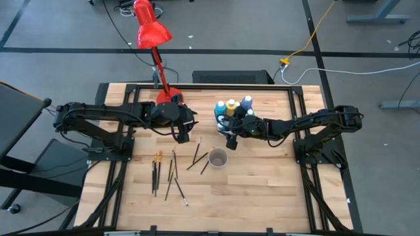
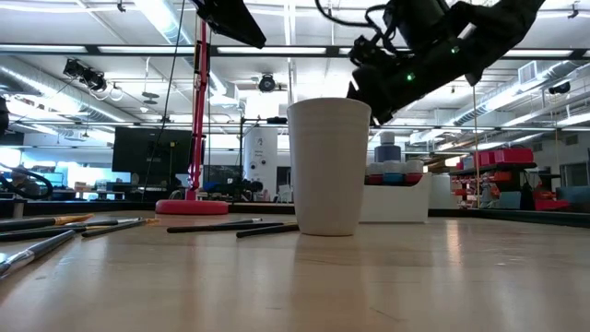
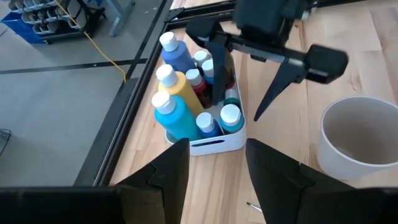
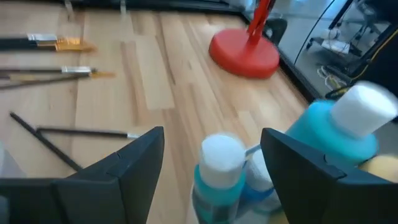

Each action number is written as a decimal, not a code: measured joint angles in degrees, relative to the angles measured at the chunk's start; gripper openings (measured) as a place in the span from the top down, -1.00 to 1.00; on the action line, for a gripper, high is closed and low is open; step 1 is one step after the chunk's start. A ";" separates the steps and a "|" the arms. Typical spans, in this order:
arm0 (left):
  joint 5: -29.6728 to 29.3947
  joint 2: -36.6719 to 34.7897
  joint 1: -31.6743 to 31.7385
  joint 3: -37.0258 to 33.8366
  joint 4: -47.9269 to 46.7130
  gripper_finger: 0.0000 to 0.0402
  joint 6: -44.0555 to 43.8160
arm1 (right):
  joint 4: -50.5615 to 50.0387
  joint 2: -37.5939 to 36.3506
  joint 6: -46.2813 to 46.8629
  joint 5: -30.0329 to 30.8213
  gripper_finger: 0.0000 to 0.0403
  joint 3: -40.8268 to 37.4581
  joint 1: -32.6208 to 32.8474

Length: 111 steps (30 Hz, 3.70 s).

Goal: Pick & Place Paint Supplies
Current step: Put the light blue matte acrylic craft paint into the white bin

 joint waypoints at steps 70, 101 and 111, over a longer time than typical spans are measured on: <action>0.11 0.00 0.00 0.00 2.65 0.17 -1.16 | 23.98 -4.99 5.55 15.39 -0.07 -22.03 -2.16; 0.11 0.00 0.00 0.00 2.58 0.17 -1.16 | 35.05 -4.97 -2.80 11.02 0.99 -22.12 -1.96; 0.11 0.00 -0.02 0.00 2.56 0.17 -1.16 | 34.56 -11.10 -6.28 3.13 0.74 -22.08 0.39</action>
